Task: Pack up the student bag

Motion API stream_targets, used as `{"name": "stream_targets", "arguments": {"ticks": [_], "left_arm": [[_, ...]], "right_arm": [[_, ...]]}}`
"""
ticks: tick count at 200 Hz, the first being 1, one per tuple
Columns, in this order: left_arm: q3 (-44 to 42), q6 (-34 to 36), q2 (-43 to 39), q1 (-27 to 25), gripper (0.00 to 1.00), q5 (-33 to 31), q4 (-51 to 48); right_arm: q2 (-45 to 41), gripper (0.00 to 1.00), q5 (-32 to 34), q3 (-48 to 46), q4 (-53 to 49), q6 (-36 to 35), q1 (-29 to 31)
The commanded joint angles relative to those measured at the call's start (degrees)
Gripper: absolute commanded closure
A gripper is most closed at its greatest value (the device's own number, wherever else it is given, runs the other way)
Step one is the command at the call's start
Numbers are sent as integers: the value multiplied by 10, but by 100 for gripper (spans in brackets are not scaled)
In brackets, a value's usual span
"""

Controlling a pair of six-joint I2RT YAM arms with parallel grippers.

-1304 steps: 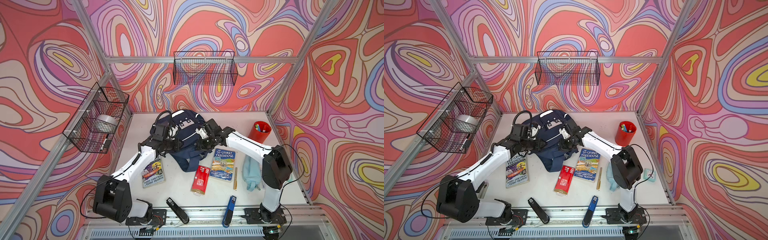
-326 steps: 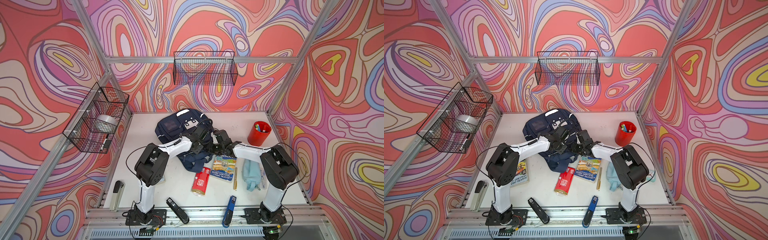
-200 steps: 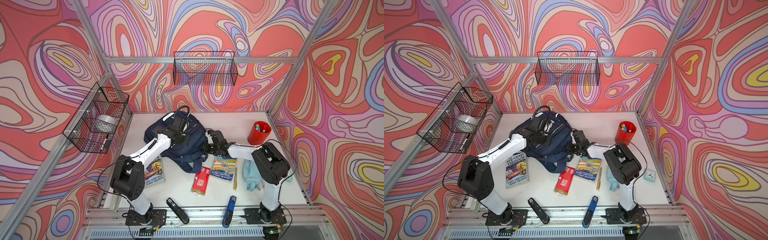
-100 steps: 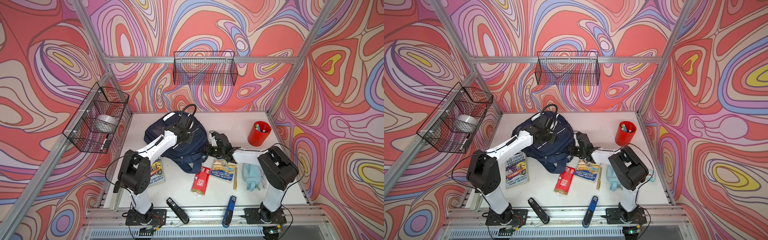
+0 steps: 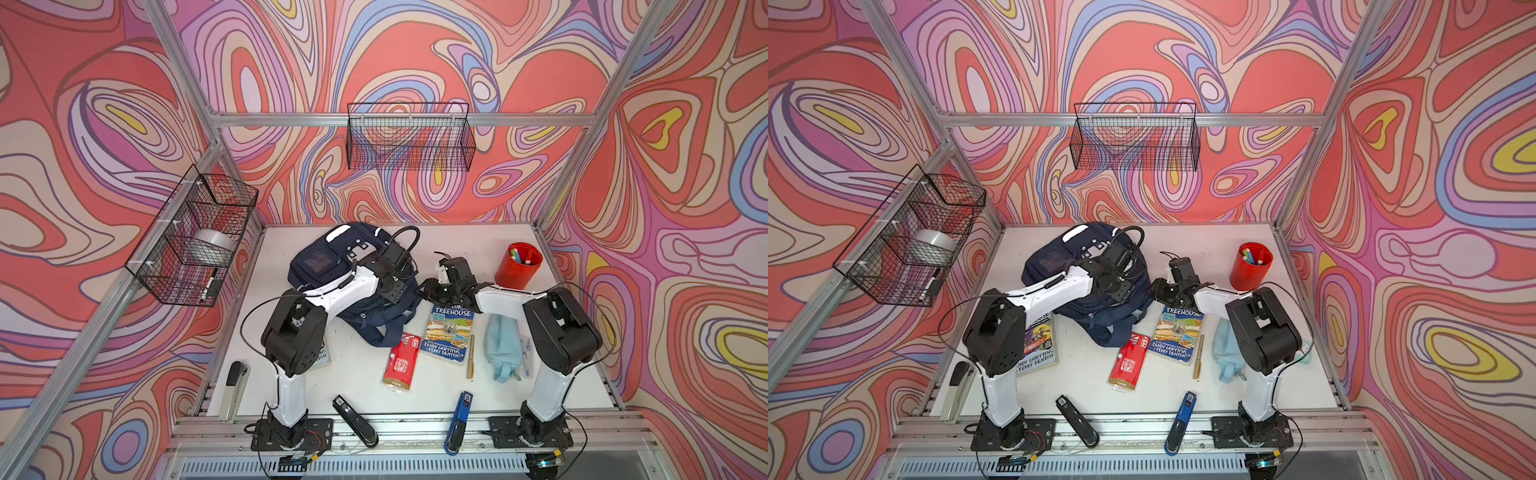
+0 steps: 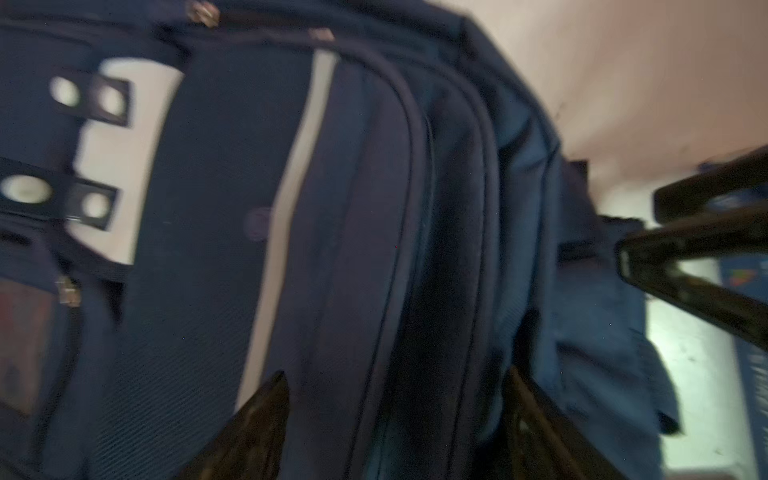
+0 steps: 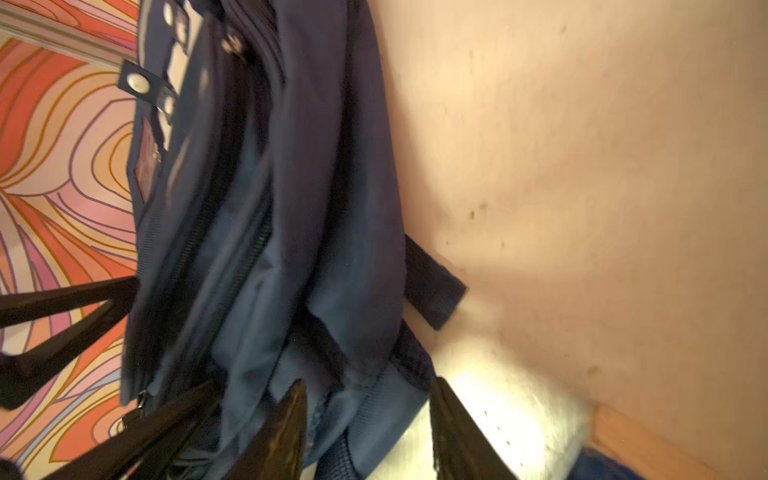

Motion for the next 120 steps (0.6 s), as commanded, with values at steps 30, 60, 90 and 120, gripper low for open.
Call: {"name": "stream_targets", "arguments": {"ticks": [30,60,90,120], "left_arm": [[63,0,70,-4,54,-20,-28],[74,-10,32,-4,100,-7,-38],[75,-25,-67,15,100,39,-21],[108,-40,-113,57,100,118,-27]], "right_arm": [[49,51,-30,10,20,10,10],[74,53,-42,18,23,8,20],[88,53,-18,39,-12,-11,30],[95,53,-17,32,-1,-3,32]]}}
